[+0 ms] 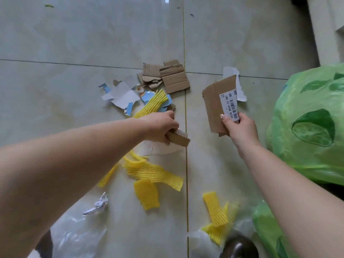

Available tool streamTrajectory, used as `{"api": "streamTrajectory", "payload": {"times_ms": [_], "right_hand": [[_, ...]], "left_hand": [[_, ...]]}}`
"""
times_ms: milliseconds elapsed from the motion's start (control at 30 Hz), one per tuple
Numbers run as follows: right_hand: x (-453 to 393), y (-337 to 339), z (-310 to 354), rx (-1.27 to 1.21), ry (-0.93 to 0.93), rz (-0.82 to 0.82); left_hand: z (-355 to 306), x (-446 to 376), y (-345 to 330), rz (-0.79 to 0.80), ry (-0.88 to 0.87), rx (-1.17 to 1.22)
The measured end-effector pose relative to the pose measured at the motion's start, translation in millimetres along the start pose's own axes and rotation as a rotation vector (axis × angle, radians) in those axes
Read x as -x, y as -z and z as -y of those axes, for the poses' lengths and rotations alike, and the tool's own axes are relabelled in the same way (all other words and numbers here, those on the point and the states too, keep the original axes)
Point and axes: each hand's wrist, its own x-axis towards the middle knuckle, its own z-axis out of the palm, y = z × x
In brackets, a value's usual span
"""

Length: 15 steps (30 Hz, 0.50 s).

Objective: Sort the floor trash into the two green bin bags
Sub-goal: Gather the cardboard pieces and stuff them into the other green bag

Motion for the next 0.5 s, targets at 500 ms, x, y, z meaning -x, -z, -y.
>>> {"api": "streamTrajectory", "payload": {"times_ms": [500], "right_hand": [[-120.1, -8.8, 17.0, 0.348, 0.003, -0.18]], "left_hand": [[66.9, -68.1, 98.2, -0.338, 0.489, 0.851]]}}
